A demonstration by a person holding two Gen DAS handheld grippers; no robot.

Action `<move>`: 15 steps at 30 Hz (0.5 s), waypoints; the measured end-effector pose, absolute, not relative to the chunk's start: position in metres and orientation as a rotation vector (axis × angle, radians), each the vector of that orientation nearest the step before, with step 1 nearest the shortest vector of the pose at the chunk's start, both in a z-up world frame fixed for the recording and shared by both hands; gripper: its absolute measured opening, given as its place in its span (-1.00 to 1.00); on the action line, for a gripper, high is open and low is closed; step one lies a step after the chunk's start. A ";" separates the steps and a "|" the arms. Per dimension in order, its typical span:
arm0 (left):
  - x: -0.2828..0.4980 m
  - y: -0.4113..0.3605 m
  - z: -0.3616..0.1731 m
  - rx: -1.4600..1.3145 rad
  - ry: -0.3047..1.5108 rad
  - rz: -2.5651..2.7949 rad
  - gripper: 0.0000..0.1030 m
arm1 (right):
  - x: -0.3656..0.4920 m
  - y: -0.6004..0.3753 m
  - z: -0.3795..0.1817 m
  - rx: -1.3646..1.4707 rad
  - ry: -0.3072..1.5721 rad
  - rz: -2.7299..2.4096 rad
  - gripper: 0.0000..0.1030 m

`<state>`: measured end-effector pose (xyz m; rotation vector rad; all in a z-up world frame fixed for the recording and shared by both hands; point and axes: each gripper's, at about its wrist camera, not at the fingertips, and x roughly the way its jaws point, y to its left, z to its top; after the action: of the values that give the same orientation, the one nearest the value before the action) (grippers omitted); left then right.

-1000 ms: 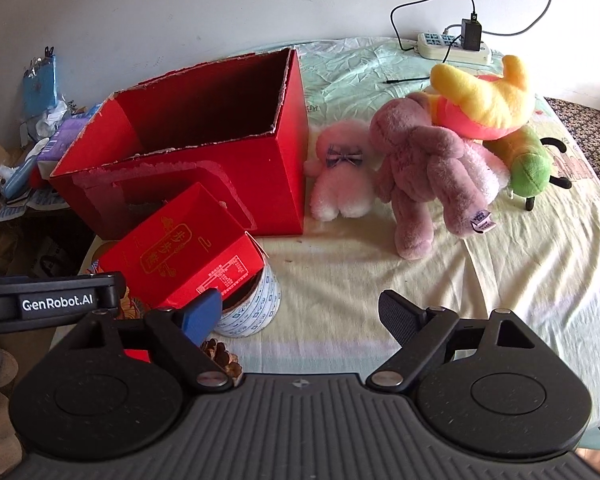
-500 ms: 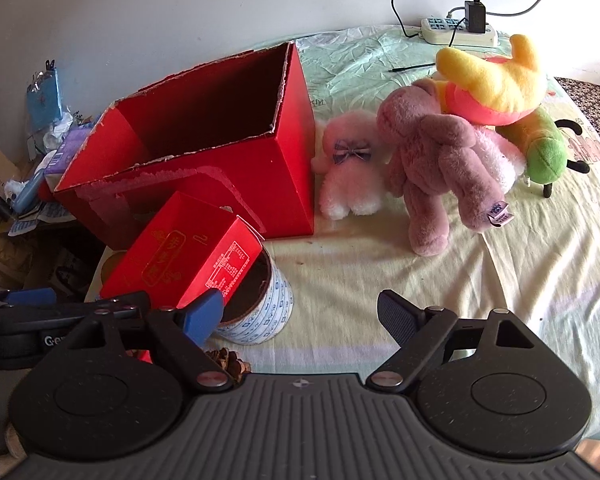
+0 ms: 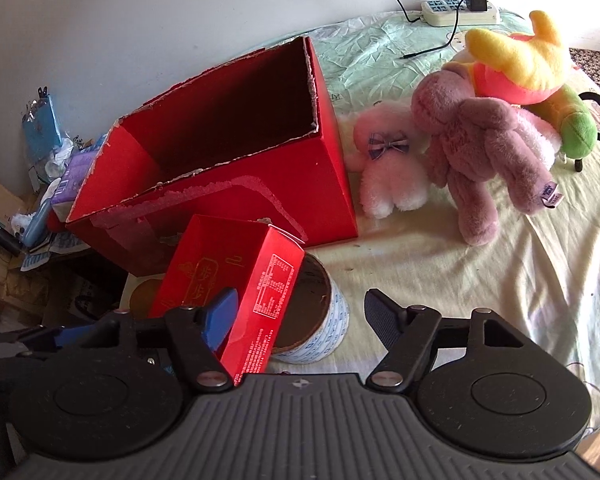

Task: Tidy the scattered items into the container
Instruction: 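Lift the red gift box and carry it over the red container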

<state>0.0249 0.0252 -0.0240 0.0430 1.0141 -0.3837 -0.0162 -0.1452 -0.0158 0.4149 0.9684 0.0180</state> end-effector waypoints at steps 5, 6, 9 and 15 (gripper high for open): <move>0.017 0.021 -0.020 0.043 1.000 -0.569 0.66 | -0.010 -0.132 -0.020 0.443 0.987 0.057 0.12; 0.018 0.019 -0.020 0.052 1.006 -0.597 0.60 | -0.009 -0.130 -0.020 0.446 0.986 0.064 0.07; 0.022 0.014 -0.024 0.084 1.028 -0.669 0.42 | -0.006 -0.126 -0.022 0.470 0.995 0.082 0.05; 0.021 0.007 -0.027 0.131 1.021 -0.749 0.36 | -0.004 -0.128 -0.025 0.511 1.001 0.068 0.14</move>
<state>0.0209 0.0071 -0.0271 0.1305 1.0210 -0.7489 -0.0038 -0.1279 -0.0254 0.5113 1.0005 0.0676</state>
